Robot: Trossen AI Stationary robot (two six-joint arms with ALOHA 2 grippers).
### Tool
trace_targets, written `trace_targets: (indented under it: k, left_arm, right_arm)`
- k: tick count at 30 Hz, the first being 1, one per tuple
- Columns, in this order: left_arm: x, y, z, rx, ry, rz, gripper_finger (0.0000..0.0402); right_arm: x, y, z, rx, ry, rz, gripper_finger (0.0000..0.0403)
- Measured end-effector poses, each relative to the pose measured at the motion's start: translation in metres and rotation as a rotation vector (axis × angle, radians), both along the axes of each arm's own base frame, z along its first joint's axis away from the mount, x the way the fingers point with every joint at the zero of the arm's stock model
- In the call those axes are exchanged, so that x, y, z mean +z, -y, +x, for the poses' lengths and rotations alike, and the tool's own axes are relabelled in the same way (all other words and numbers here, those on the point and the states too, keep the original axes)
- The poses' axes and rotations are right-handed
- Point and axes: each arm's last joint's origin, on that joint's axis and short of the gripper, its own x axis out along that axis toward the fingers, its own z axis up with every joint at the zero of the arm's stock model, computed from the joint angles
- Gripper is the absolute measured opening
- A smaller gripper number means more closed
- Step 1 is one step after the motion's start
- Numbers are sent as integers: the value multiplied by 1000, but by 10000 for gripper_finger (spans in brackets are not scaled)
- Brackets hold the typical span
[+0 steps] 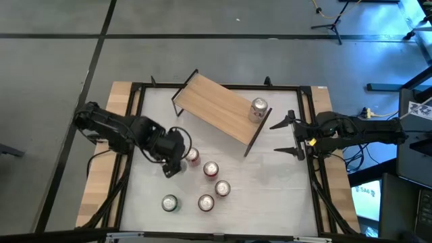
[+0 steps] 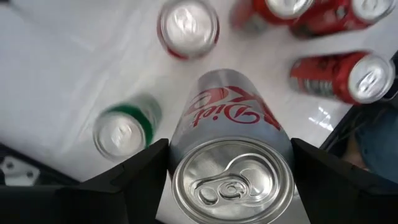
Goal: Place canned beverage on shelf
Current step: Put the red-silver soda can on the shelf aligned with the other red-silver soda can
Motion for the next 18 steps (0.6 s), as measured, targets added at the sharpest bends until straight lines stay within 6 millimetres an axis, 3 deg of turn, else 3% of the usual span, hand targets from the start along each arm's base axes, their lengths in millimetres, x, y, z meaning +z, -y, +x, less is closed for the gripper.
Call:
trace_targets:
  k: [9, 18]
  left_arm:
    - [24, -56, 11, 11, 104, 44, 286]
    - [42, -124, 14, 68, 232, 136, 286]
  right_arm:
    - [0, 0, 0, 0, 0, 0, 392]
    - [0, 0, 0, 0, 0, 0, 392]
